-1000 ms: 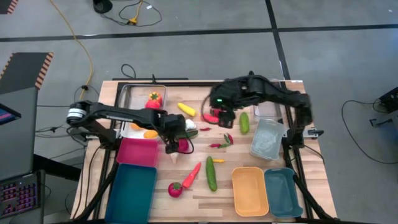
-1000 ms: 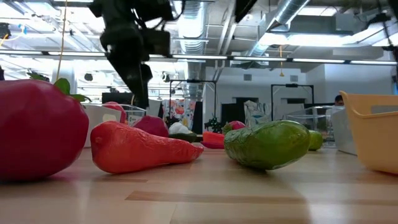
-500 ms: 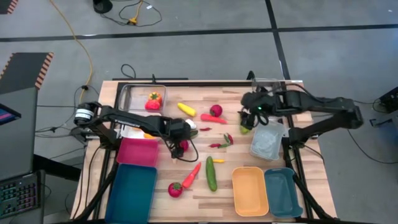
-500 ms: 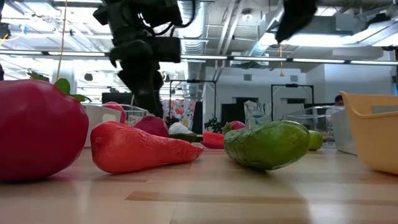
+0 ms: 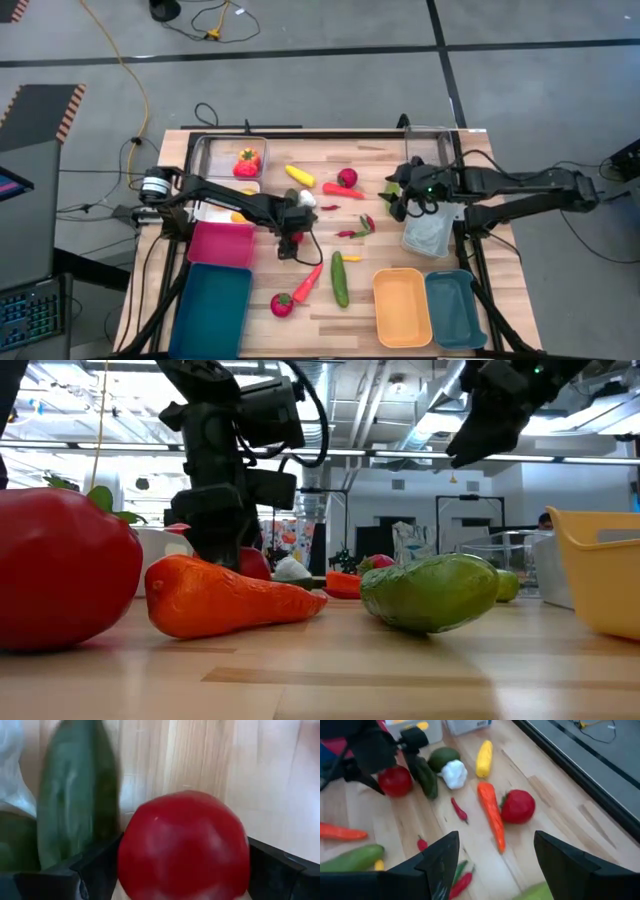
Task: Sort produce into baskets
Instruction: Put the center red tomato into the left transparent bin
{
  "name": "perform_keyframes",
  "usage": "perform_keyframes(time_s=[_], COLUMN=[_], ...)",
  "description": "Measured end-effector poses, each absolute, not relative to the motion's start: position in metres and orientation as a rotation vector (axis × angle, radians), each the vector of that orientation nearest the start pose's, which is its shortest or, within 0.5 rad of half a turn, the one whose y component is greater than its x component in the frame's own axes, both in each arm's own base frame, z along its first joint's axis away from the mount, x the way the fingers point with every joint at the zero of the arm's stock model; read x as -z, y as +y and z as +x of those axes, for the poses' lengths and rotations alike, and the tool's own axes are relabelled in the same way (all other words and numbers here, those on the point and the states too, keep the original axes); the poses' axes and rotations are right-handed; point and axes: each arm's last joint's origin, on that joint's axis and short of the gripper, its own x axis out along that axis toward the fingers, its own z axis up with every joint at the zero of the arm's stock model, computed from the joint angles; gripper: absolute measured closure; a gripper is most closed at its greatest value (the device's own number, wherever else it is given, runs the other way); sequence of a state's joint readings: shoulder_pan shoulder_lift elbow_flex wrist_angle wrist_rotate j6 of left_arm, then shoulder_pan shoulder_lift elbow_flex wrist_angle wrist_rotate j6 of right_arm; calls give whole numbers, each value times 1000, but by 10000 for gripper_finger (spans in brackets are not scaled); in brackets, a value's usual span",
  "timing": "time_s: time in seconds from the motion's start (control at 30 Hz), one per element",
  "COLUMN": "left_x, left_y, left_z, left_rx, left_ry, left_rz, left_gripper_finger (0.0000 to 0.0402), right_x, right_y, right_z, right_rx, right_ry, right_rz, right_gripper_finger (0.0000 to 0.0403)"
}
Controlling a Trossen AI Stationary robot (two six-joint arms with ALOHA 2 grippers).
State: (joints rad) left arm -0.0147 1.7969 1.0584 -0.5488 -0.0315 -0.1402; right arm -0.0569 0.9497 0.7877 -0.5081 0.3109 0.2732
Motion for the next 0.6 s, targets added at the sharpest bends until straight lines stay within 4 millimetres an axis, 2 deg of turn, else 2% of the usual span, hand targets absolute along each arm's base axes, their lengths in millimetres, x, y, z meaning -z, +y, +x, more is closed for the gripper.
perform_keyframes(time_s=[0.33,0.43,0.6], left_x=[-150,-156,-183], left_y=[-5,-6,-2], left_z=[327,328,329], left_rx=[-70,-48,8], left_ry=[1284,1296,1280], left_rz=[-116,-128,-98], left_gripper_finger=[136,135,114], right_x=[-254,-246,-230], right_y=[-16,-16,-17], right_z=[218,228,243], right_rx=[420,421,426], right_ry=[635,648,688], right_rz=[163,161,154], right_gripper_finger=[117,117,117])
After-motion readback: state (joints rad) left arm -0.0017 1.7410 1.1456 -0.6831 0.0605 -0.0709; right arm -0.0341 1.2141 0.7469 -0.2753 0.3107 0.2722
